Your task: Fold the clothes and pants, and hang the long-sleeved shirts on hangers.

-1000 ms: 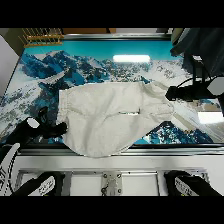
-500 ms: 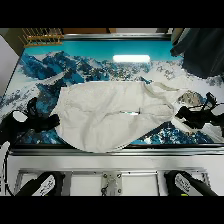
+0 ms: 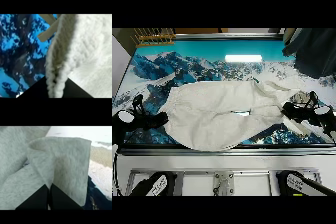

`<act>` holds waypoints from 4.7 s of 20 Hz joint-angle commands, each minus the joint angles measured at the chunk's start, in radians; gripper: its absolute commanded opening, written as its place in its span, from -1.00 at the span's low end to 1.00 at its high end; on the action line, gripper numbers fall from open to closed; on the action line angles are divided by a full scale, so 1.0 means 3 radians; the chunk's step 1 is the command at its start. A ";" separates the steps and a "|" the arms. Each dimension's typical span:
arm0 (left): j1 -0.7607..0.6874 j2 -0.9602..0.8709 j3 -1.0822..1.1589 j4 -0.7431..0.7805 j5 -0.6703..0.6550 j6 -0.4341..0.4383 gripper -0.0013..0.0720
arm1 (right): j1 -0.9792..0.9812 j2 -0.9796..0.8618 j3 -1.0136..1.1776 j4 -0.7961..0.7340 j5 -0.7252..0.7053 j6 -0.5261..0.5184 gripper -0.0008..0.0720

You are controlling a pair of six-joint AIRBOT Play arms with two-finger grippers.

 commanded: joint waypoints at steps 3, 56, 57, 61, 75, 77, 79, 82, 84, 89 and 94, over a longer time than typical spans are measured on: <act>0.0394 0.0326 0.0573 -0.0003 -0.0257 -0.0004 -0.88 | 0.0011 0.0862 0.0763 -0.1216 0.1043 -0.0159 -0.93; 0.0487 -0.0099 0.0402 -0.0271 -0.0280 0.0094 -0.88 | -0.0340 -0.0444 -0.0158 0.0437 -0.0394 0.0149 -0.14; 0.0487 -0.0122 0.0403 -0.0272 -0.0264 0.0094 -0.88 | -0.0323 -0.0439 -0.0146 0.0436 -0.0402 0.0132 -0.31; 0.0581 0.0020 0.0537 -0.0261 -0.0298 0.0093 -0.89 | -0.0388 -0.0103 0.0209 0.0261 -0.0108 -0.0282 -0.93; 0.0973 0.2387 0.1209 -0.0257 -0.2237 -0.0643 -0.89 | -0.0697 0.2401 0.1057 -0.2228 0.2094 0.0285 -0.93; 0.0973 0.2469 0.1418 -0.0254 -0.2478 -0.0704 -0.89 | -0.0697 0.2585 0.1057 -0.2483 0.2098 0.0356 -0.93; 0.0973 0.2394 0.1626 -0.0170 -0.2605 -0.0707 -0.89 | -0.0697 0.2668 0.1058 -0.2656 0.2113 0.0360 -0.93; 0.0973 0.2096 0.1780 0.0220 -0.2561 -0.0762 -0.89 | -0.0694 0.2586 0.1058 -0.2681 0.2124 0.0434 -0.93; 0.0971 0.1844 0.1728 0.0228 -0.2415 -0.0783 -0.89 | -0.0693 0.2415 0.1058 -0.2636 0.2118 0.0434 -0.93; 0.0971 0.1027 0.1411 0.0192 -0.1570 -0.0781 -0.89 | -0.0687 0.1540 0.1172 -0.2363 0.1784 0.0445 -0.93; 0.0741 -0.0276 0.1845 -0.0172 -0.1118 -0.0684 -0.88 | -0.0357 0.0163 0.1943 -0.1932 0.1447 0.0446 -0.93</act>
